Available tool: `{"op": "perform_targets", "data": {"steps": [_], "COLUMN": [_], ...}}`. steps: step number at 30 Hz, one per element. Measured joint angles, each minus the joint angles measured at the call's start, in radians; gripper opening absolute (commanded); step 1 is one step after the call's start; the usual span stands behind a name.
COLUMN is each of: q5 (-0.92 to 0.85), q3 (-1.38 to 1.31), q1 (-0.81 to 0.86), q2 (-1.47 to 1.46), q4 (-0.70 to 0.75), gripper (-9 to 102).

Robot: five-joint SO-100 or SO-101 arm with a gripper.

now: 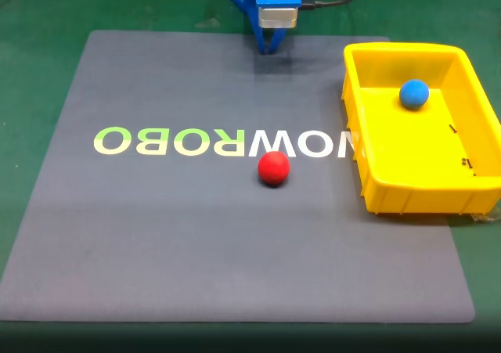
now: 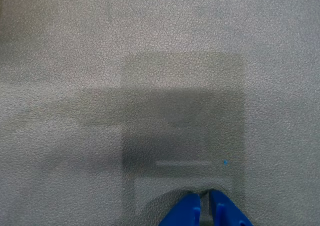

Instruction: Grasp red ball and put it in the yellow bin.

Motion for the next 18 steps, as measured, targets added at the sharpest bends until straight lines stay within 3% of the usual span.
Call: {"op": "perform_targets", "data": {"steps": [2, 5, 7, 18], "q5": [-0.002, -0.026, -0.054, -0.103], "q3": [0.0, 0.0, 0.0, -0.095], "q1": [0.0, 0.014, 0.038, 0.112], "q2": [0.0, 0.0, 0.0, 0.0], "q4": [0.0, 0.003, 0.003, 0.003], "gripper": [3, 22, 28, 31]}}
